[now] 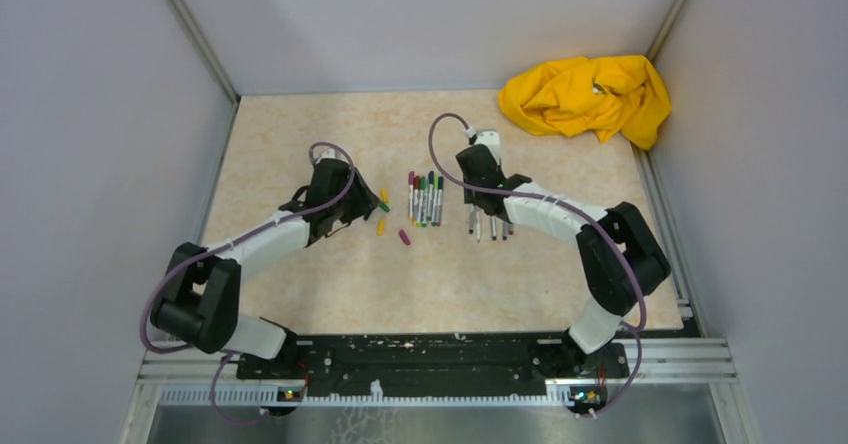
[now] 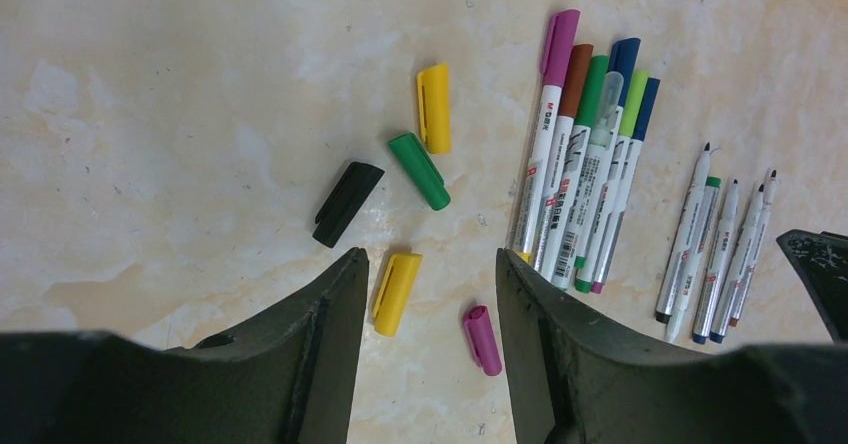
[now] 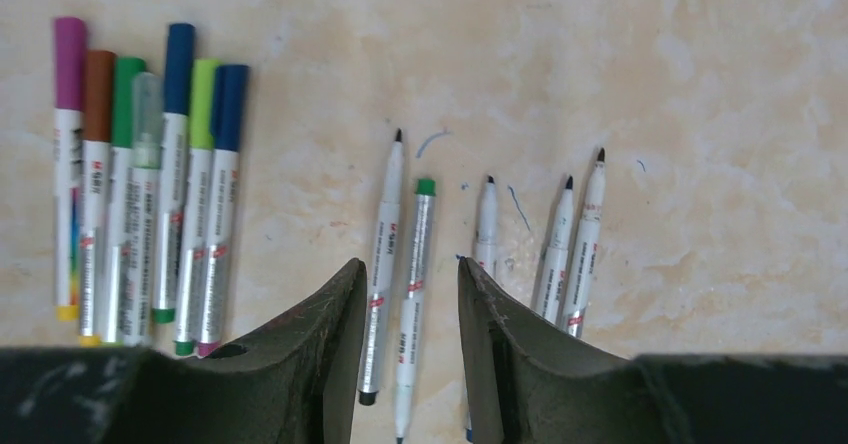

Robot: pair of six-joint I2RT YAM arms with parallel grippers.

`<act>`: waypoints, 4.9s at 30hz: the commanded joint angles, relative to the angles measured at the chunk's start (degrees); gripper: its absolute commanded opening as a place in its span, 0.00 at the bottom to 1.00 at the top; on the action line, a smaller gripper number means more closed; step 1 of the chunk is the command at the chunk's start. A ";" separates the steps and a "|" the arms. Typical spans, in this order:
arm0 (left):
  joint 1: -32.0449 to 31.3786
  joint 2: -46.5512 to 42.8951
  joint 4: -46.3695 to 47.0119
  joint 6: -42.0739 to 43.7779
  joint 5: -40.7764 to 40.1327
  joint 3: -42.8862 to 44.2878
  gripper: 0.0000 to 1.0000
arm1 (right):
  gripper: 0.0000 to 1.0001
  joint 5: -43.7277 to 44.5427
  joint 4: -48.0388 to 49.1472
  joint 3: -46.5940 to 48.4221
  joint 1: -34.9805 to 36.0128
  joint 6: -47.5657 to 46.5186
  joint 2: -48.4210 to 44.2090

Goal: Open the pen caps

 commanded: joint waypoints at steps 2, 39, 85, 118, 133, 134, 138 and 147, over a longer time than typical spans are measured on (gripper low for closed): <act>-0.45 -2.22 0.93 -0.42 0.79 -0.93 0.56 | 0.38 -0.39 -1.86 6.82 3.10 -0.33 1.70; -0.45 -3.45 3.63 -0.11 2.15 -2.08 0.56 | 0.38 -2.76 -4.79 18.32 7.82 4.13 18.18; -6.37 3.68 16.93 -4.33 18.36 1.87 0.64 | 0.00 -4.51 2.17 -2.31 9.55 5.28 -4.60; -9.09 12.66 22.99 -13.04 19.57 4.48 0.62 | 0.00 -3.70 4.11 -6.27 20.02 8.95 -10.35; -9.11 12.16 24.16 -13.59 20.63 2.70 0.39 | 0.00 -2.68 4.55 -6.10 20.48 9.17 -10.19; -9.08 12.09 24.09 -13.59 20.71 2.57 0.34 | 0.00 -2.53 4.51 -6.06 20.48 9.16 -10.23; -9.12 12.24 24.29 -13.59 21.22 2.37 0.18 | 0.00 -2.15 4.41 -5.83 20.55 9.15 -10.12; -9.16 11.61 25.39 -13.72 21.20 1.35 0.00 | 0.00 -1.88 4.41 -5.80 20.56 8.81 -10.42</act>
